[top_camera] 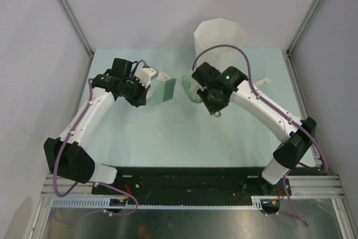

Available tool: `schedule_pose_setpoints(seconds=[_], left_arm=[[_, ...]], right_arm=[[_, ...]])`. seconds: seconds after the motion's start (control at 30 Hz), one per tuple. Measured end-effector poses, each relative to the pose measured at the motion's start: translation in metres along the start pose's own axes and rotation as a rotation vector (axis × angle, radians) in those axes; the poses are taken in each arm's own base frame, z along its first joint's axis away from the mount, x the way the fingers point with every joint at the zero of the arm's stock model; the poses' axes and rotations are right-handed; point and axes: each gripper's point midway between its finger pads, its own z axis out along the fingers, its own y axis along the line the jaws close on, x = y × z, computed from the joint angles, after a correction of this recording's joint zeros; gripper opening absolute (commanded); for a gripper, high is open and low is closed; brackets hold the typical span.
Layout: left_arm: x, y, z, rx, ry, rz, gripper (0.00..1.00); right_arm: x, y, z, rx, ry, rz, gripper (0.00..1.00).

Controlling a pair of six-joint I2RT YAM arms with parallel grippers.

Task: Sweep away the paper scraps from the table

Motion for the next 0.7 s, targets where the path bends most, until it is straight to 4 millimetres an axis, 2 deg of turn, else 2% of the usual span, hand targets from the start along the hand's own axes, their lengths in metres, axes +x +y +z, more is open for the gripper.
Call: schedule_pose_setpoints(seconds=[0.13,0.3,0.43,0.57,0.7], left_arm=[[0.002,-0.001,0.0,-0.001,-0.002,0.007,0.0],[0.005,-0.002,-0.001,-0.001,-0.001,0.01,0.0],[0.005,-0.001,0.0,-0.003,-0.003,0.017,0.0],[0.006,-0.001,0.001,-0.007,0.001,0.016,0.0],[0.006,0.0,0.001,-0.008,0.001,0.016,0.0]], right_arm=[[-0.044,-0.021,-0.019,0.045,-0.106,0.036,0.0],[-0.089,-0.059,-0.025,0.131,-0.195,0.097,0.0],[-0.109,-0.087,-0.033,0.195,-0.244,0.139,0.0],[-0.122,-0.12,-0.056,0.292,-0.313,0.164,0.0],[-0.126,-0.156,-0.081,0.428,-0.354,0.151,0.0]])
